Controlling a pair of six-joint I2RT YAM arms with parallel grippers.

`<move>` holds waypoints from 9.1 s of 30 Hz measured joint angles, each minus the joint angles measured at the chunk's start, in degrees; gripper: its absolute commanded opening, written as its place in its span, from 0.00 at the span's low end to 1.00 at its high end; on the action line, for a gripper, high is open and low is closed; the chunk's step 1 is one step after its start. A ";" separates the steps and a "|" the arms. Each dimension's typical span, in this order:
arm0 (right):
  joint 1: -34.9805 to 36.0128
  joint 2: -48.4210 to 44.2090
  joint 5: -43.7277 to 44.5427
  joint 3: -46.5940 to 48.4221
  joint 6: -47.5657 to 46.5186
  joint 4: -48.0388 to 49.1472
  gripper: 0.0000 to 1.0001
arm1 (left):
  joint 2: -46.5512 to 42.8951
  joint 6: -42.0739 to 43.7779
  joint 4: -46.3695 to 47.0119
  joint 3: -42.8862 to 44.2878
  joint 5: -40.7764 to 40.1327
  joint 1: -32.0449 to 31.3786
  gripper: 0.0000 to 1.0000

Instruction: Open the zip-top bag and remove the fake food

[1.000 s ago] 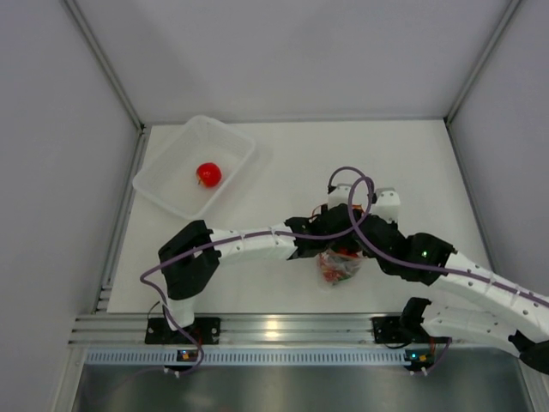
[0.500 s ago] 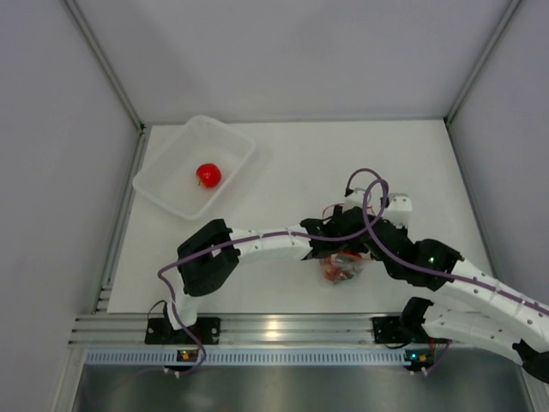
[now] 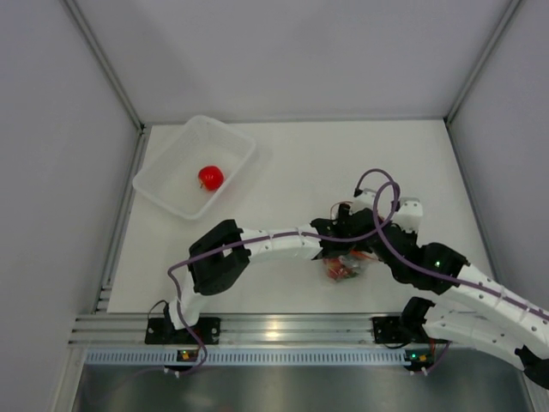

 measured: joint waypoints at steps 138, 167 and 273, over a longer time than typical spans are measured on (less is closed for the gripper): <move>2.27 7.80 -6.05 6.08 -16.76 23.98 0.00 | -35.93 -13.75 1.75 -25.16 7.72 65.37 0.08; 2.27 8.00 -13.40 8.79 -16.87 24.81 0.00 | -22.27 -10.75 -1.16 -15.13 29.31 70.88 0.98; 7.54 33.51 -10.56 25.59 -11.65 28.00 0.00 | -54.18 -9.38 -8.31 -32.46 22.03 16.74 0.47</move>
